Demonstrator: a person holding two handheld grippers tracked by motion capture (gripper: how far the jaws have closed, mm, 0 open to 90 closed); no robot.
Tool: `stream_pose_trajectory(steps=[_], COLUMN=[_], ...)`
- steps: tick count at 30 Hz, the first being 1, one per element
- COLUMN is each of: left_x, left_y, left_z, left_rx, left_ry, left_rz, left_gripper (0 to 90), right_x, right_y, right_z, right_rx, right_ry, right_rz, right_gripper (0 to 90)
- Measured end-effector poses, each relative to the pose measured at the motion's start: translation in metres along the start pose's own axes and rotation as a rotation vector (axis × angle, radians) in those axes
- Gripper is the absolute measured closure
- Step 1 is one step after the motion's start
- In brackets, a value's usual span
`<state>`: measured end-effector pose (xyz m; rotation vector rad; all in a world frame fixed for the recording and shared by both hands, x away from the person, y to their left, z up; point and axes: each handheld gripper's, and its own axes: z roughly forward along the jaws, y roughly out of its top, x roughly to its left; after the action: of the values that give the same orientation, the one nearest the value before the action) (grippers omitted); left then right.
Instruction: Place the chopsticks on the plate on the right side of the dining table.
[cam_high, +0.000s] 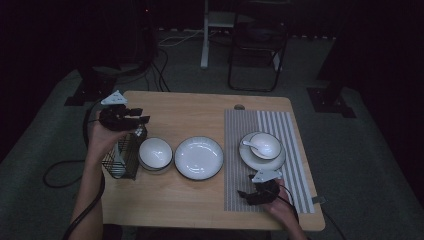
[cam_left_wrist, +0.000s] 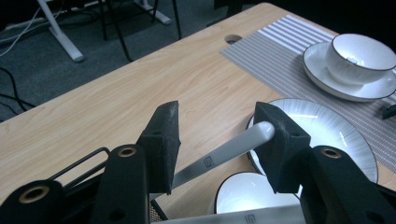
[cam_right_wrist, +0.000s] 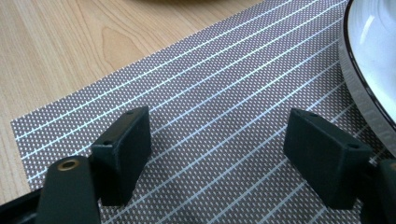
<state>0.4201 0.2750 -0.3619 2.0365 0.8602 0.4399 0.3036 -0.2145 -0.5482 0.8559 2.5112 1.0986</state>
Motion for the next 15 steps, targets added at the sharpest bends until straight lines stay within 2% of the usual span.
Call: stream_pose_trajectory(steps=[4, 9, 15], left_x=[0.001, 0.006, 0.01], left_y=[0.002, 0.001, 0.005], left_z=[0.008, 0.014, 0.021], left_rx=[0.041, 0.065, 0.09], left_ry=[0.021, 0.02, 0.014], left_rz=[0.014, 0.007, 0.018], left_gripper=[53.4, 55.9, 59.1], right_x=[0.0, 0.0, 0.0], right_y=[0.0, 0.0, 0.0], right_z=[0.0, 0.0, 0.0], right_rx=[0.0, 0.001, 0.001], right_ry=[0.0, 0.0, 0.0], right_rz=[0.0, 0.001, 0.001], right_gripper=[22.8, 22.8, 22.7])
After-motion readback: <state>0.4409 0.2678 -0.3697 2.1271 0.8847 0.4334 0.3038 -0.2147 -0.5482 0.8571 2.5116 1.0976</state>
